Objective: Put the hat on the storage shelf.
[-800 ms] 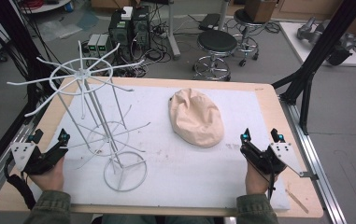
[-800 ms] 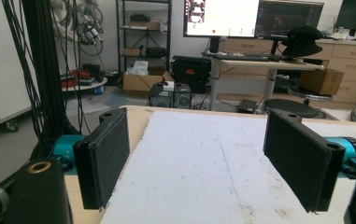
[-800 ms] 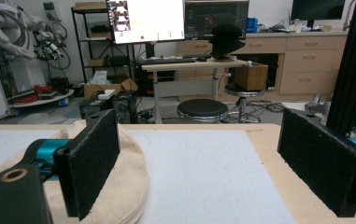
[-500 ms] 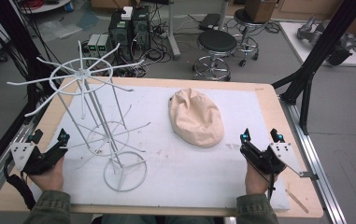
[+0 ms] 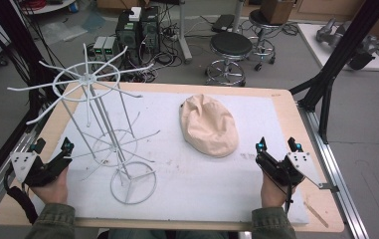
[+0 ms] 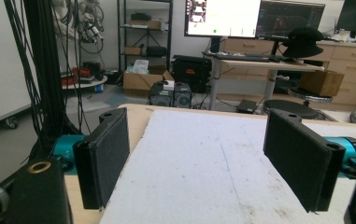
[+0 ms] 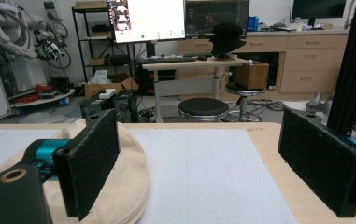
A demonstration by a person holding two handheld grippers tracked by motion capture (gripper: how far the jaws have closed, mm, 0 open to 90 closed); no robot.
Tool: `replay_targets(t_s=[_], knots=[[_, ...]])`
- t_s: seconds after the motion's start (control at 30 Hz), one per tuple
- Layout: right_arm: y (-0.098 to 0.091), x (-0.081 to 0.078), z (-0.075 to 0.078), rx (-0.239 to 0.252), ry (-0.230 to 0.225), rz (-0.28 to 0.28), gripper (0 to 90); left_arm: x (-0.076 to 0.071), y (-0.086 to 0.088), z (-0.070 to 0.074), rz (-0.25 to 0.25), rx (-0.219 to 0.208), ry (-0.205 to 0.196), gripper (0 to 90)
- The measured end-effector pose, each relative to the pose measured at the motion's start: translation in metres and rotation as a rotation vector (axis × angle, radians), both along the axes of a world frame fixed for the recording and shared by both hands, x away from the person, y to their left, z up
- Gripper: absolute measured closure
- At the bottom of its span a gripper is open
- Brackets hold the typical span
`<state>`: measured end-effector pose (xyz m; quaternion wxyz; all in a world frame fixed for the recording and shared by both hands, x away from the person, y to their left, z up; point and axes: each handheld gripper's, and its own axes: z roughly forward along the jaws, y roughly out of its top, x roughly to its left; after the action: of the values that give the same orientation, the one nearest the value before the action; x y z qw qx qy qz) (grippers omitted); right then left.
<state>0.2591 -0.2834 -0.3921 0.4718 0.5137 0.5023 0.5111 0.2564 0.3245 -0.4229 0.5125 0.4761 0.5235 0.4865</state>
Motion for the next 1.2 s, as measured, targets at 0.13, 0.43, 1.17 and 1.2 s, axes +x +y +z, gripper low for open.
replay_targets(t_s=[0.13, 0.43, 1.17, 1.2], knots=[[0.000, 0.000, 0.000, -0.001, 0.000, 0.001, 12.1, 0.000, -0.001, 0.000, -0.004, 0.003, 0.002, 23.0], [0.002, 0.008, 0.011, -0.032, -0.027, 0.035, 12.2, 0.000, 0.000, -0.001, -0.007, -0.003, 0.007, 23.0], [0.025, 0.075, 0.064, -0.048, 0.080, 0.201, 12.2, 0.000, 0.000, -0.001, -0.008, -0.005, 0.007, 23.1], [0.025, 0.077, 0.065, -0.046, 0.081, 0.201, 12.2, 0.000, 0.000, -0.001, -0.010, -0.007, 0.007, 23.1]])
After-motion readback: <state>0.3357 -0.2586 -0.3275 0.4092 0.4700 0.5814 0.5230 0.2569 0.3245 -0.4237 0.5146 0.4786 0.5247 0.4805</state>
